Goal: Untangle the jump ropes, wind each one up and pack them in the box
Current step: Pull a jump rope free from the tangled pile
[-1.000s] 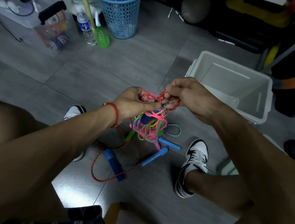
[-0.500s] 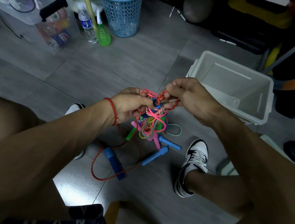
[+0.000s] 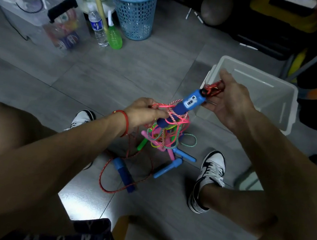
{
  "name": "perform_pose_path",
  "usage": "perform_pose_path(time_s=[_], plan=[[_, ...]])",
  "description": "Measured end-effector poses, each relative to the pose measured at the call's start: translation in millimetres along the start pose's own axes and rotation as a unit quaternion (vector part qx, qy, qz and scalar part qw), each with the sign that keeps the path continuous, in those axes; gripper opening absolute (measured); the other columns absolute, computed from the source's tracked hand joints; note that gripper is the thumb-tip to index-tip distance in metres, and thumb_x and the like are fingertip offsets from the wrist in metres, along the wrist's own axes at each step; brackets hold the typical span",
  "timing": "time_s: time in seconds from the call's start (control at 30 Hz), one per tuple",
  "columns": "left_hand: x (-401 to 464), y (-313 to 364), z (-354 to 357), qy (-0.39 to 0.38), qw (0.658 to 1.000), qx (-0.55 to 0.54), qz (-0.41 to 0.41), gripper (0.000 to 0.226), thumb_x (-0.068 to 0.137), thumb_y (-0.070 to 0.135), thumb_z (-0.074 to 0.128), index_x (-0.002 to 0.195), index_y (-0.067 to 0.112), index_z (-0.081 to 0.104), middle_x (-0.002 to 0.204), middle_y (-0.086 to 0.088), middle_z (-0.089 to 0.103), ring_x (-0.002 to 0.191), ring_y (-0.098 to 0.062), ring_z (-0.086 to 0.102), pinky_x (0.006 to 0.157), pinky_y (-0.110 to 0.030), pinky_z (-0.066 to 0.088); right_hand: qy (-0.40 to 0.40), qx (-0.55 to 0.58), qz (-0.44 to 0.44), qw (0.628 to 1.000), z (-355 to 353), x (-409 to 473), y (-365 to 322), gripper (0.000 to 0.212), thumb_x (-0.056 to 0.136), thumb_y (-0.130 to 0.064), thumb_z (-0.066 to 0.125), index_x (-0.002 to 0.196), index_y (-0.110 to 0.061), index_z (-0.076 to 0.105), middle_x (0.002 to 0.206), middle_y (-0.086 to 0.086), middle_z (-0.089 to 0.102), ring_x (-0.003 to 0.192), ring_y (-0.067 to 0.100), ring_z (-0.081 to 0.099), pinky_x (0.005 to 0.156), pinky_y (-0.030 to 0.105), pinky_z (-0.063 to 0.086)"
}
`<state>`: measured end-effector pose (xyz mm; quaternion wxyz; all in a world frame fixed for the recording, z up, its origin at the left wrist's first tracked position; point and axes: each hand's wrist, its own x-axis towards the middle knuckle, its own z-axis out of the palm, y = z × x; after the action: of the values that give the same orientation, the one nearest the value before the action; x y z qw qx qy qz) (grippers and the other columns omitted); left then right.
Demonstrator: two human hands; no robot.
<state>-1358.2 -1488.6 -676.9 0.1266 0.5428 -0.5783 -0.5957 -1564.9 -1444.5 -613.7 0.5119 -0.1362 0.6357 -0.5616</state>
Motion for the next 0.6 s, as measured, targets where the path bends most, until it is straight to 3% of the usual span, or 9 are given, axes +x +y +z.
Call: perform_pose_path(time_s=[0.07,0.13,0.2,0.3,0.4,0.47,0.6], plan=[[-2,5,3,-0.010,0.998,-0.058,-0.015,0.026,0.088,0.030,0.074,0.077,0.015,0.056,0.077,-0.011,0.061,0.045,-0.013,0.039,0.040,-0.018,0.030,-0.030,-0.045,-0.022,0.998,1,-1,3,0.026,0.094,-0.030,0.069,0.090,-0.009,0.053,0.073,0.009,0.060,0.069,0.022,0.070,0.073,0.043,0.062],[-1,6,3,-0.006,0.996,-0.084,-0.018,0.027,0.087,0.033,0.075,0.085,0.013,0.056,0.081,-0.012,0.060,0.048,-0.013,0.041,0.043,-0.020,0.034,-0.083,-0.083,-0.058,0.991,6,-5,9,0.027,0.091,-0.014,0.072,0.077,-0.013,0.049,0.066,0.005,0.056,0.064,0.015,0.066,0.072,0.036,0.061],[2,4,1,0.009,0.995,-0.093,-0.025,0.033,0.086,0.026,0.078,0.093,0.013,0.048,0.078,-0.008,0.057,0.049,-0.010,0.044,0.043,-0.019,0.039,-0.112,-0.111,-0.092,0.983,10,-10,14,0.037,0.090,-0.004,0.071,0.070,-0.016,0.042,0.068,0.004,0.056,0.072,0.014,0.068,0.073,0.030,0.060],[5,2,2,-0.003,0.991,-0.123,-0.058,0.042,0.086,0.003,0.074,0.079,0.021,0.037,0.071,-0.004,0.052,0.048,-0.009,0.047,0.038,-0.017,0.038,-0.114,-0.103,-0.122,0.981,8,-8,16,0.034,0.088,0.002,0.071,0.083,-0.015,0.041,0.083,0.011,0.057,0.089,0.022,0.070,0.079,0.031,0.059],[5,2,3,0.037,0.994,-0.092,-0.049,0.048,0.080,-0.011,0.073,0.086,0.020,0.036,0.087,-0.013,0.061,0.061,-0.016,0.055,0.045,-0.022,0.046,-0.157,-0.134,-0.129,0.970,8,-9,16,0.049,0.084,0.006,0.074,0.097,-0.018,0.032,0.100,0.019,0.064,0.094,0.023,0.069,0.077,0.034,0.060],[3,4,5,0.047,0.996,-0.061,-0.036,0.049,0.076,-0.014,0.073,0.094,0.016,0.038,0.086,-0.011,0.065,0.066,-0.018,0.059,0.052,-0.024,0.049,-0.180,-0.205,-0.138,0.952,11,-12,21,0.053,0.085,0.006,0.073,0.094,-0.022,0.029,0.107,0.012,0.066,0.094,0.019,0.069,0.076,0.039,0.062],[6,6,8,0.045,0.998,0.039,-0.003,0.052,0.071,-0.003,0.080,0.098,0.015,0.040,0.088,-0.006,0.062,0.078,-0.018,0.061,0.063,-0.027,0.049,-0.099,-0.207,-0.178,0.957,14,-9,29,0.045,0.090,0.002,0.068,0.097,-0.024,0.031,0.100,0.006,0.060,0.092,0.019,0.067,0.069,0.040,0.062]])
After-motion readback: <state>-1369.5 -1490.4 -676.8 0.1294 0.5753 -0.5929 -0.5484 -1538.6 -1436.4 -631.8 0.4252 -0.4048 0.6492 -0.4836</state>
